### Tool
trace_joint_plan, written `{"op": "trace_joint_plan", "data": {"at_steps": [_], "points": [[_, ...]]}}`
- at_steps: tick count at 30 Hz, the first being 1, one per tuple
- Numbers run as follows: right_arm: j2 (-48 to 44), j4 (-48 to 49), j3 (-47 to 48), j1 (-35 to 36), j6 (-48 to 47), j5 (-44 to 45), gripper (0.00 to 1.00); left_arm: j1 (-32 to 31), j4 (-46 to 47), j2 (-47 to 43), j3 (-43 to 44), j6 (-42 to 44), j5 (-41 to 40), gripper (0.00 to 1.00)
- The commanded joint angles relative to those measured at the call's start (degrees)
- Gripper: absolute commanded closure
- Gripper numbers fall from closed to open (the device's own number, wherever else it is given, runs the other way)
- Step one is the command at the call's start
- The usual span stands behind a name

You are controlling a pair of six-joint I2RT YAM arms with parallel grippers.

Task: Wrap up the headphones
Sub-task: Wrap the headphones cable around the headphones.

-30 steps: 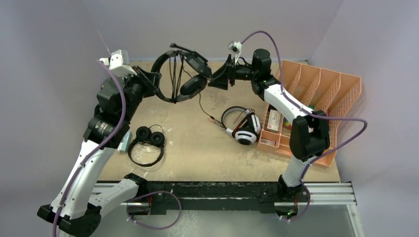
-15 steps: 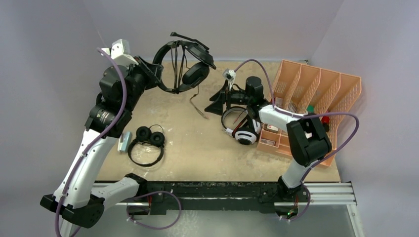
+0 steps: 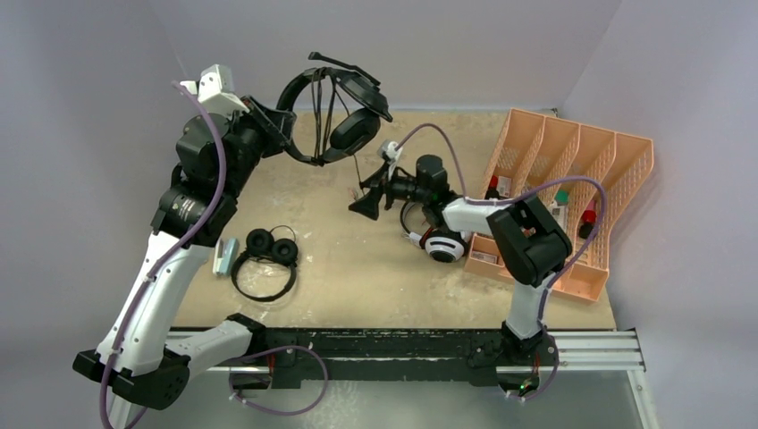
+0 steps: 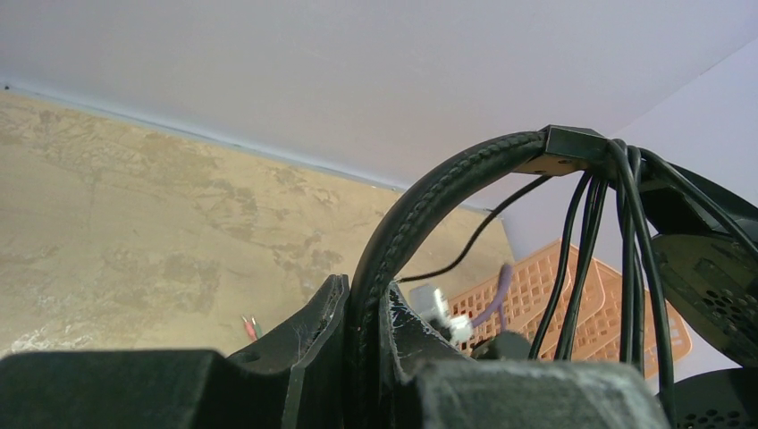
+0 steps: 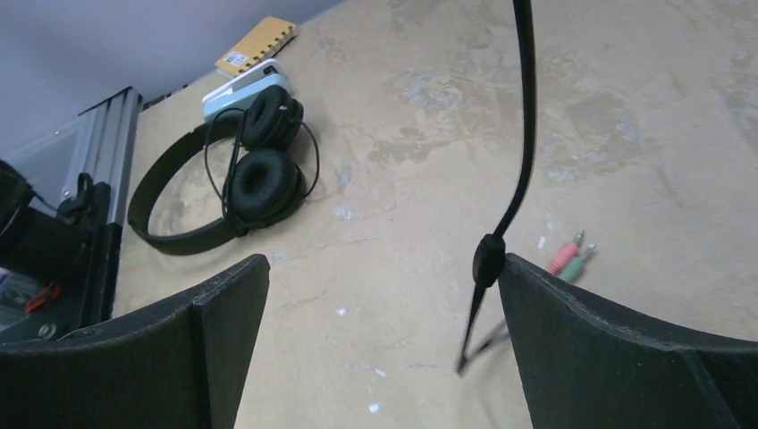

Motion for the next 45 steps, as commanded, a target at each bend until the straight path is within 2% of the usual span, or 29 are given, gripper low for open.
{"op": "trace_joint_plan", "data": {"at_steps": [1, 5, 8, 15, 19, 24, 29, 33, 35, 38, 40, 45], "points": [[0.92, 12.63, -1.70, 3.04, 0.12, 11.55, 0.01, -0.16, 4.39, -0.37, 4.44, -0.21, 0.64, 1.00], [3.11, 18.46, -4.40, 3.14, 2.97, 18.52, 0.01, -0.16, 4.42, -0.33, 5.57, -0.04, 1.11, 1.00], [3.47, 17.38, -4.54, 3.12, 2.31, 21.90, 0.03, -0.16, 4.02, -0.28, 6.23, 0.46, 1.05, 1.00], [8.47, 18.94, -0.18, 3.16, 2.14, 19.32, 0.05, -0.16, 2.81, 0.04, 8.07, 1.37, 1.48, 1.00], [9.39, 26.09, -0.82, 3.12, 8.01, 16.41, 0.04, -0.16, 3.47, -0.17, 7.84, 1.20, 1.01, 1.00], [8.30, 29.55, -2.22, 3.22, 14.06, 18.37, 0.04, -0.16, 4.66, -0.36, 6.89, 1.27, 1.34, 1.00], [1.80, 21.32, -4.50, 2.95, 11.95, 17.45, 0.04, -0.16, 4.65, -0.05, 6.76, 2.02, 1.62, 1.00], [-1.06, 19.76, -5.96, 2.86, 10.36, 15.63, 0.04, -0.16, 6.20, -0.84, 5.59, 1.11, 1.52, 1.00], [-3.50, 15.88, -6.31, 2.12, 8.15, 16.33, 0.04, -0.16, 6.45, -0.49, 5.79, 0.66, 1.91, 1.00], [-1.79, 16.87, -3.16, 3.97, 7.60, 12.58, 0.05, -0.16, 6.16, -0.49, 6.30, 0.97, 2.14, 1.00], [-0.02, 14.16, -1.39, 5.54, 5.94, 15.67, 0.06, -0.16, 5.53, -0.53, 6.98, 1.68, 1.72, 1.00], [4.27, 19.00, -1.87, 6.11, 8.55, 18.94, 0.08, -0.16, 4.37, -0.88, 8.03, 2.62, 0.74, 1.00]]}}
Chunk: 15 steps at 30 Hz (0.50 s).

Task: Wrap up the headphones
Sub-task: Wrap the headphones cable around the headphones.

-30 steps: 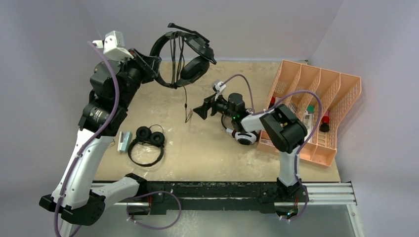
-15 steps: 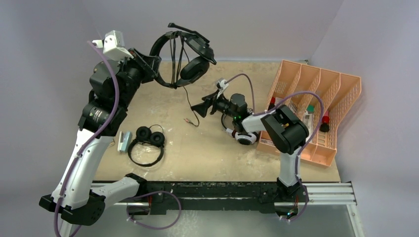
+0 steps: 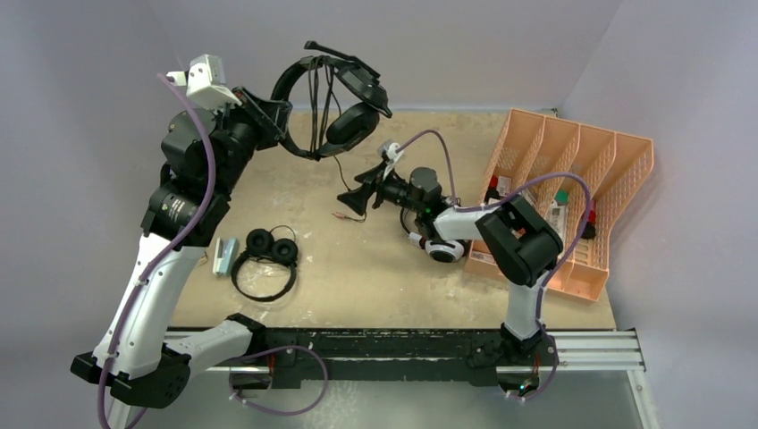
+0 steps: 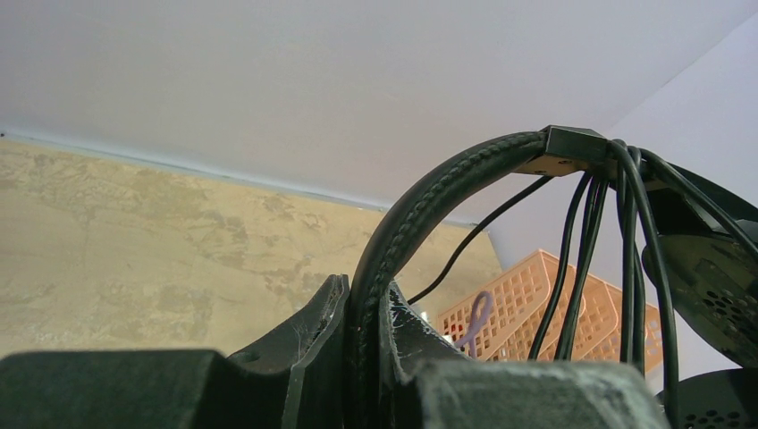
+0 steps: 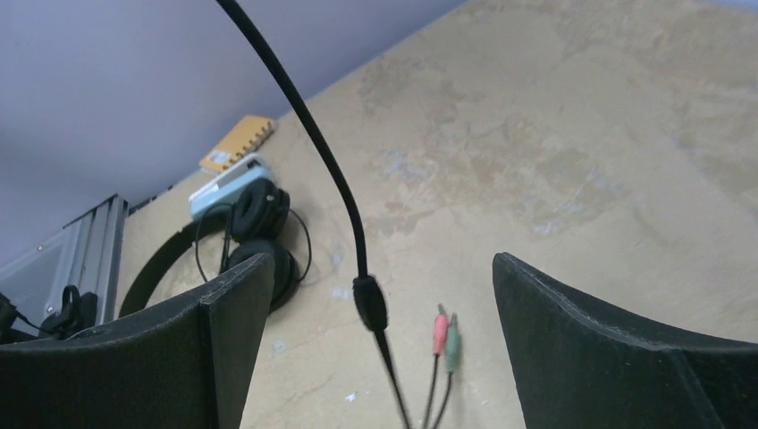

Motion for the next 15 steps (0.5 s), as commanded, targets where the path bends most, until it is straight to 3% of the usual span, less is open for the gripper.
{"op": "trace_joint_plan", "data": {"at_steps": [1, 3, 5, 11, 12, 15], "points": [[3.44, 2.82, 0.70, 1.01, -1.03, 4.70, 0.09, -0.16, 4.92, -1.61, 3.00, 0.46, -0.45, 1.00], [5.58, 5.30, -0.06, 1.06, 0.54, 4.27, 0.14, -0.16, 5.23, -1.44, 2.73, 0.31, -0.18, 1.00], [6.96, 6.58, -0.24, 1.00, -0.46, 4.53, 0.28, -0.16, 5.37, -1.02, 2.73, 0.31, -0.26, 1.00], [8.15, 7.32, -1.41, 1.15, -0.33, 2.68, 0.96, -0.16, 6.04, 0.56, 3.82, -1.26, -7.85, 1.00], [7.21, 6.61, -2.47, 1.23, -0.46, 3.12, 1.00, -0.16, 6.46, 1.14, 4.01, -1.47, -10.29, 1.00], [2.31, 2.63, -7.28, 2.40, -1.65, 6.09, 1.00, -0.16, 7.98, 4.21, 5.85, -0.08, -17.89, 1.00]]}}
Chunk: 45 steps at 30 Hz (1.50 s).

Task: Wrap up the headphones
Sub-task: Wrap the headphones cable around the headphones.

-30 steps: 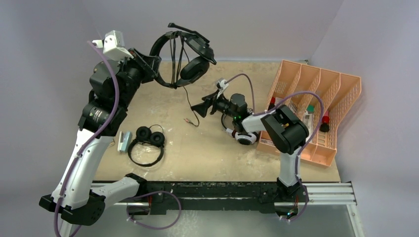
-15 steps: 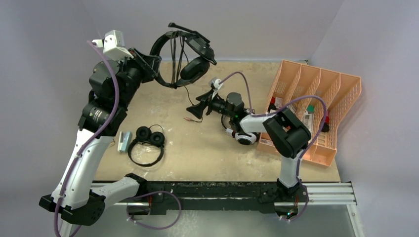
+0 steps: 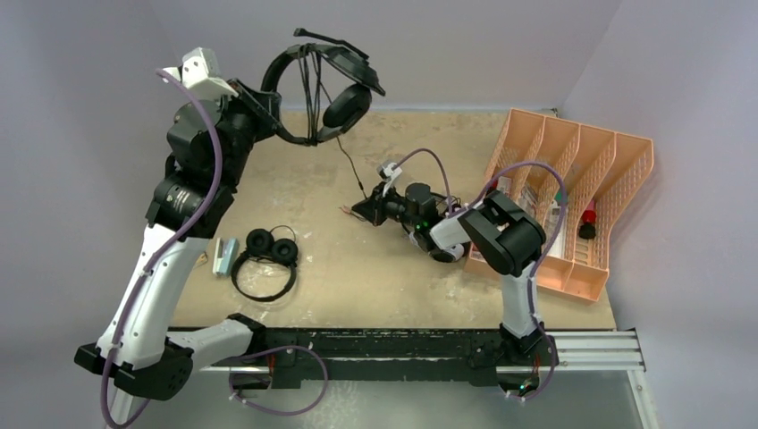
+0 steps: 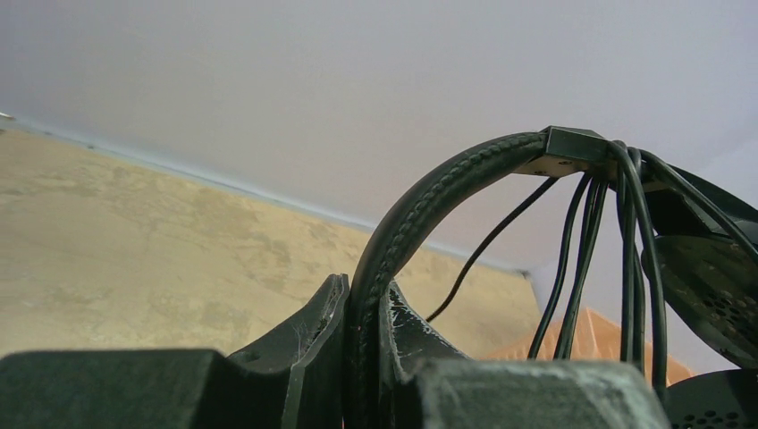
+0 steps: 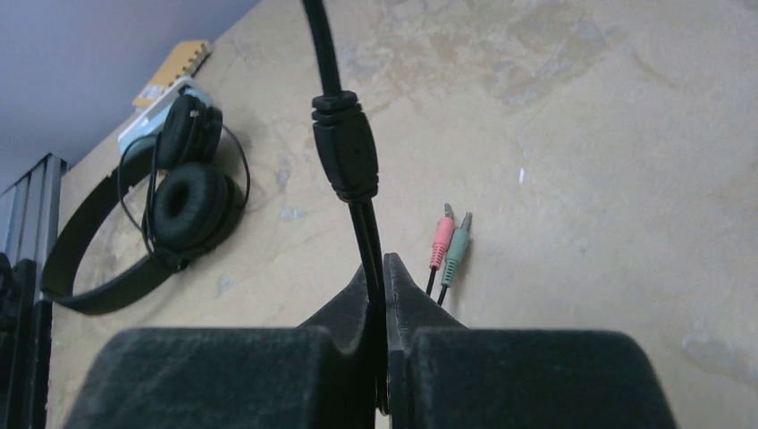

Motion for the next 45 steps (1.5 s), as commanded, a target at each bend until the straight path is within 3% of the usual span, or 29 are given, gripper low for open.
{"op": "trace_joint_plan", "data": {"at_steps": [1, 7, 16, 23, 29, 33, 39, 45], "points": [[-8.59, -1.40, -5.84, 1.90, -2.49, 3.54, 1.00, -0.10, 9.53, 3.39, 4.61, 0.10, -13.33, 1.00], [-19.83, -10.32, -13.94, 7.62, -7.27, 7.24, 1.00, 0.04, 19.10, 11.90, 8.25, 8.04, -23.35, 1.00], [-31.58, -17.94, -17.48, 10.97, -9.03, 4.03, 1.00, 6.22, 29.02, 22.11, 11.96, 9.36, -23.54, 1.00], [-43.36, -28.92, -17.29, 15.98, -14.03, 7.67, 1.00, 12.91, 31.77, 24.72, 9.58, 11.39, -23.50, 1.00], [-49.67, -38.81, -11.93, 17.81, -15.31, 7.13, 1.00, 14.70, 34.46, 25.48, 6.08, 12.95, -23.79, 1.00], [-50.25, -41.89, -7.48, 19.79, -16.29, 5.59, 1.00, 16.35, 33.08, 26.52, 5.20, 4.58, -24.59, 1.00], [-43.40, -36.29, -8.17, 20.27, -14.45, 4.55, 1.00, 20.15, 27.95, 27.19, 5.54, -13.47, -15.87, 1.00], [-33.19, -28.08, -8.73, 20.82, -11.16, 1.56, 1.00, 21.03, 30.35, 26.64, 3.52, -16.51, -12.87, 1.00]]}}
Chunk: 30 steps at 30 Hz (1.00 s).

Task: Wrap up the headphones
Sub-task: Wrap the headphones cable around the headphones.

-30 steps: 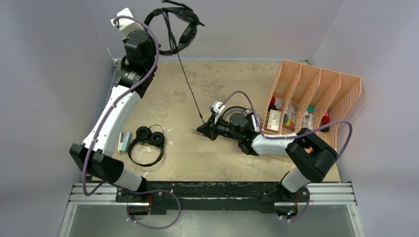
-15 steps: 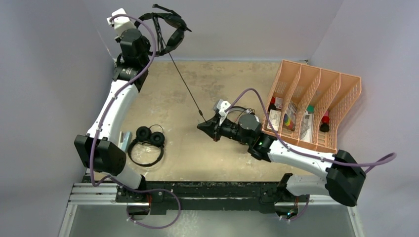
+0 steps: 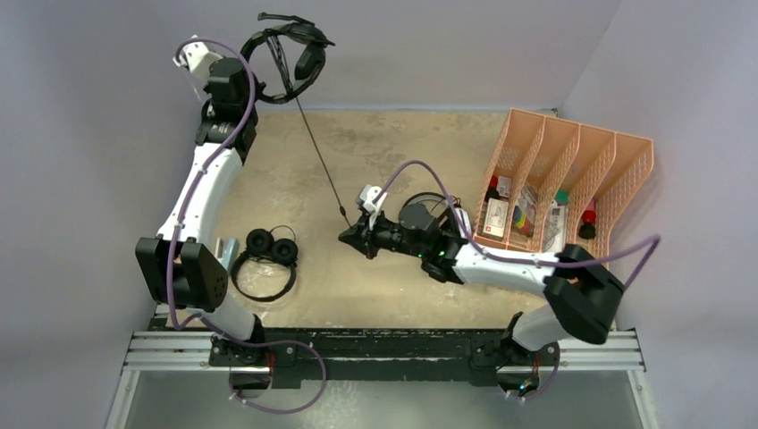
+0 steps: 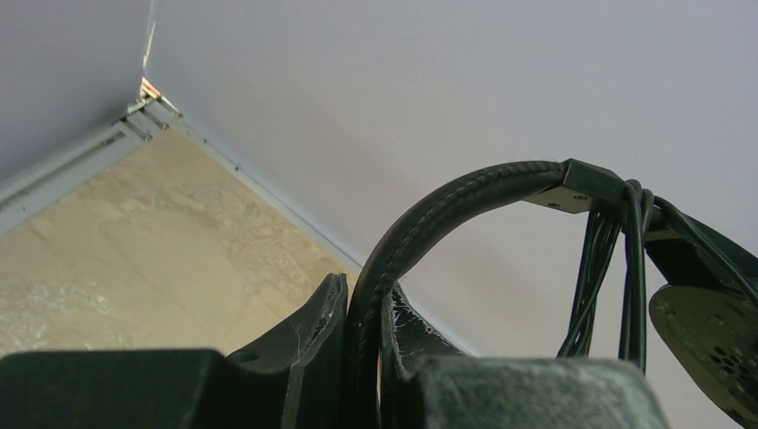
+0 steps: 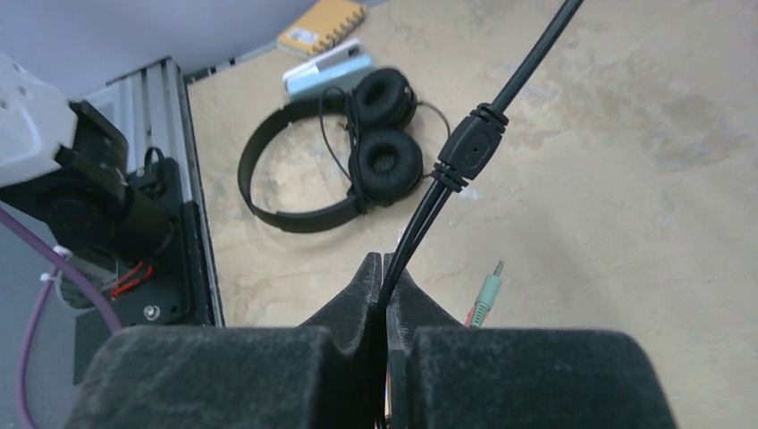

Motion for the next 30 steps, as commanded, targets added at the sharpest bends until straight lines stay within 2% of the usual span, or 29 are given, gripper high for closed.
{"op": "trace_joint_plan", "data": {"at_steps": [1, 8, 12, 18, 25, 30], "points": [[3.92, 3.26, -0.90, 2.68, 2.70, -8.00, 1.00, 2.89, 11.89, -1.21, 1.03, -8.98, -2.33, 1.00], [2.66, -1.47, 2.25, 4.46, 0.97, -7.10, 1.00, 3.69, 13.21, -0.89, -2.39, -9.48, -4.52, 1.00], [-0.71, -11.42, 9.09, 7.97, -3.18, -6.86, 1.00, 3.60, 20.21, -0.72, -10.10, -8.32, -7.90, 1.00], [-7.77, -32.34, 24.46, 11.73, -13.17, 0.59, 1.00, 2.61, 24.60, -0.45, -18.69, -2.23, -9.07, 1.00], [-6.93, -45.97, 39.12, 11.65, -21.47, 2.42, 1.00, -6.97, 27.04, -6.26, -30.75, 5.42, -8.71, 1.00], [-3.03, -51.65, 49.24, 11.21, -25.27, 4.99, 1.00, -13.35, 23.08, -12.91, -37.13, 9.50, -5.88, 1.00]]}}
